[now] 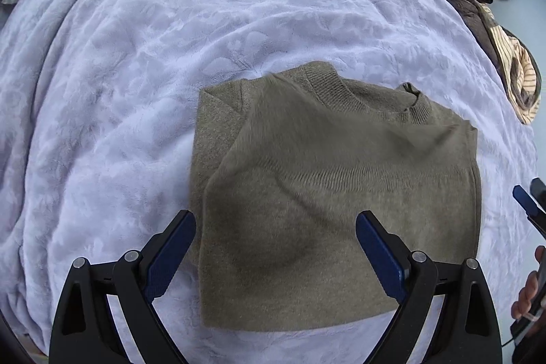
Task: Fold small clothes
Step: 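Move both open grippers to a side edge of the folded sweater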
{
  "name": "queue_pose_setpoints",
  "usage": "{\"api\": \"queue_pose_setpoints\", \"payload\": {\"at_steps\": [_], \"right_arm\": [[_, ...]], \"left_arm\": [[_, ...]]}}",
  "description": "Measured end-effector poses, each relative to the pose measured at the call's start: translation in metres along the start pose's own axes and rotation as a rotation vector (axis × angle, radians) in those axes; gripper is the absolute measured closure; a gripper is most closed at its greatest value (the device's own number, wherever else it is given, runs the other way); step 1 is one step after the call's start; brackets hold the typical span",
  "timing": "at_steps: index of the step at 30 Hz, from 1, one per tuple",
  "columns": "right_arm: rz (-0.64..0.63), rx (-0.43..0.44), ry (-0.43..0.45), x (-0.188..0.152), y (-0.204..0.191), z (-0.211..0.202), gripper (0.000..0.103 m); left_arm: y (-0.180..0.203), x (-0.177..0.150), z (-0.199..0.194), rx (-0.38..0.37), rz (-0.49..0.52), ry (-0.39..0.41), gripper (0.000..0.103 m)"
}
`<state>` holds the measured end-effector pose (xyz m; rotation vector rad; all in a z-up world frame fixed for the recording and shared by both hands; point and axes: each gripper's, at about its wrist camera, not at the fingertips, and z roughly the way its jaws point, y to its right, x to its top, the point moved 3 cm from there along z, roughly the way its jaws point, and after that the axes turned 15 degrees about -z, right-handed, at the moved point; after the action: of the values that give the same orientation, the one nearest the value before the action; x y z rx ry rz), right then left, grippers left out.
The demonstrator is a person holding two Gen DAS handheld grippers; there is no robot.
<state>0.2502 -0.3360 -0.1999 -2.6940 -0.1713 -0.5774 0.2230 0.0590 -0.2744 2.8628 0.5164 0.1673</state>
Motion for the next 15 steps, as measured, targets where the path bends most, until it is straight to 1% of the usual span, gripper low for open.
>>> {"api": "queue_pose_setpoints", "payload": {"at_steps": [1,4,8,10,13,15], "right_arm": [[-0.008,-0.008,-0.032,-0.003,-0.004,0.002,0.012],[-0.032,-0.032,-0.080,-0.016,-0.009,0.000,0.012],[-0.050,-0.132,-0.158,-0.027,-0.010,0.000,0.012],[-0.104,-0.159,-0.206,-0.025,-0.014,0.008,0.012],[-0.241,-0.176,-0.244,-0.015,-0.029,0.033,0.012],[-0.289,-0.135,-0.292,-0.014,-0.037,0.059,0.012]], "left_arm": [[-0.003,-0.003,-0.006,-0.005,0.000,0.006,0.008],[-0.013,-0.010,-0.016,-0.001,-0.004,0.018,0.008],[-0.019,-0.015,-0.018,0.020,0.011,0.017,0.008],[-0.007,-0.012,-0.015,0.014,0.050,0.016,0.008],[0.023,-0.006,0.003,0.027,0.138,0.029,0.008],[0.043,-0.006,0.027,0.046,0.207,0.015,0.008]]}}
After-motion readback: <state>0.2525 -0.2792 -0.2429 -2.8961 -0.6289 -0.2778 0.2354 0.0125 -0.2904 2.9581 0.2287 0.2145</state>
